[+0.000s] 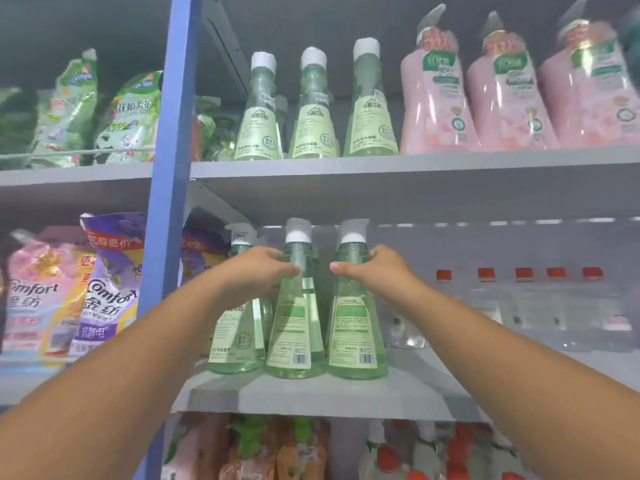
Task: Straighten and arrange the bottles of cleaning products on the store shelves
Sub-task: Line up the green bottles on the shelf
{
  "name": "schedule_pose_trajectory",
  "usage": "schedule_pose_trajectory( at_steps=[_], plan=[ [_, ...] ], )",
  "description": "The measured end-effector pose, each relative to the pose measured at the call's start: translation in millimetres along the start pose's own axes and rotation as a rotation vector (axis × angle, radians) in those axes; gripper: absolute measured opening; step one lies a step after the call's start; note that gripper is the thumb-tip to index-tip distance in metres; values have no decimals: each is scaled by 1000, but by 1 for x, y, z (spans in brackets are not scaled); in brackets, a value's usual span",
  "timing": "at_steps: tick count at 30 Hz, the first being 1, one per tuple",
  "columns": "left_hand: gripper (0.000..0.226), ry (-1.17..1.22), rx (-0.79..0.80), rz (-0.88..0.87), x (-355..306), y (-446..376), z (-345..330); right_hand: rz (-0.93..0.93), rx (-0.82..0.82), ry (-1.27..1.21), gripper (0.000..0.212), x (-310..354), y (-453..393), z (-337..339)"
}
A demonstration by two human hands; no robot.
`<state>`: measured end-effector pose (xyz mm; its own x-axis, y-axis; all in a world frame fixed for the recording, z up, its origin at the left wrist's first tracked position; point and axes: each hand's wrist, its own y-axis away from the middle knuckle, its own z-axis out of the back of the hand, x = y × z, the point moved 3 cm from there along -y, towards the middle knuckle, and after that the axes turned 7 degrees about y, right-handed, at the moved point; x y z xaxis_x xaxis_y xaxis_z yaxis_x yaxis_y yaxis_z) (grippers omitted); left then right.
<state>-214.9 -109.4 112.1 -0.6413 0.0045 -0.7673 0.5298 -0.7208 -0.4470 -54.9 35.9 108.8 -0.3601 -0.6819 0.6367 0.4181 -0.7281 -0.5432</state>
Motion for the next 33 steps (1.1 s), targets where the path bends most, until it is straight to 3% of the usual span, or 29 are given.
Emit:
schedule_pose_trajectory(
  at_steps=[2, 6, 8, 12, 14, 16, 21, 23, 27, 29, 31, 33],
  plan=[
    [9, -92, -1, -10, 0, 1, 4, 11, 18, 31, 82, 0, -2, 1],
    [29, -183, -59, -41, -2, 2, 4, 44, 130, -44, 83, -1, -5, 7],
    [36, -225, -81, -34, -6, 0, 6, 24, 163, -55, 70, -1, -7, 7],
    [40, -60, 13, -3, -10, -12, 13, 39, 164, -55, 61, 2, -3, 2],
    [36, -90, 40, -17, -8, -17, 15, 32, 126, -59, 78, -3, -7, 2],
    [36, -177, -13, -63, -7, -17, 14, 33, 133, -124, 80, -5, -7, 3],
    [68, -243, -124, -90, -7, -22, 4, 11, 198, -170, 55, -7, -5, 3],
    [55, -150, -67, -93, -5, -28, 8, 36, 159, -115, 71, -7, -9, 0],
    [37, -25, 73, -95, 1, -33, 15, 57, 132, -115, 81, -7, -12, 4],
    [49, -102, -6, -106, 6, -35, 14, 50, 180, -166, 79, -9, -14, 5],
    [71, -172, -105, -110, 7, -36, 8, 41, 221, -240, 61, -9, -13, 3],
    [71, -203, -159, -110, 8, -33, 5, 47, 231, -237, 56, -10, -12, -4]
  ],
)
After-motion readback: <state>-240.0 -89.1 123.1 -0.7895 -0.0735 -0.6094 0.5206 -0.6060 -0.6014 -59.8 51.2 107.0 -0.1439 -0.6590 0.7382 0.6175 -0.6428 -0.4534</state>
